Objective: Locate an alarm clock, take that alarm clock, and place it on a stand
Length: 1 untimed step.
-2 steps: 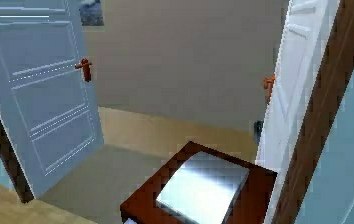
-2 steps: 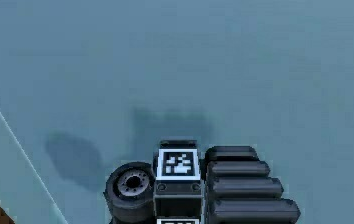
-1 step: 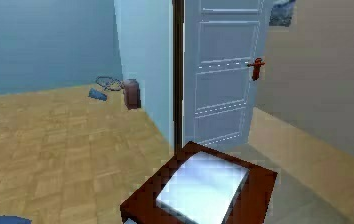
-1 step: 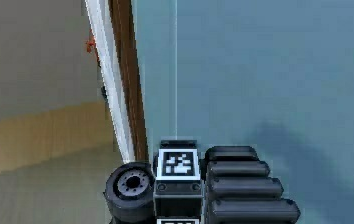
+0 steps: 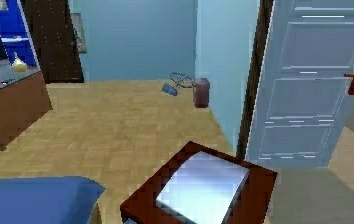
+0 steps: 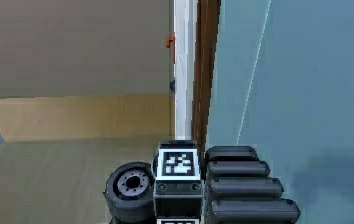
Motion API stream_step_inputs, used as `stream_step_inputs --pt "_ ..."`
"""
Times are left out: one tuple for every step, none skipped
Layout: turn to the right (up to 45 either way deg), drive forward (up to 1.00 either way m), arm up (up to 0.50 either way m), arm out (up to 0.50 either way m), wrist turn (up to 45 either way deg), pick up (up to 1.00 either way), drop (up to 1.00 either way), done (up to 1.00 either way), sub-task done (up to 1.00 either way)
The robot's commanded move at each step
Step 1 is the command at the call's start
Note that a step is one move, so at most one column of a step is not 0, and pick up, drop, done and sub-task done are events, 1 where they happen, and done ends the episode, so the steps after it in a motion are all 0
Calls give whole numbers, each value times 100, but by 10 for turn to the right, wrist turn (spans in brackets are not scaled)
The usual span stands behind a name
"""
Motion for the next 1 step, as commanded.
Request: stream_step_inputs --pt "0 100 0 0 0 0 0 0 0"
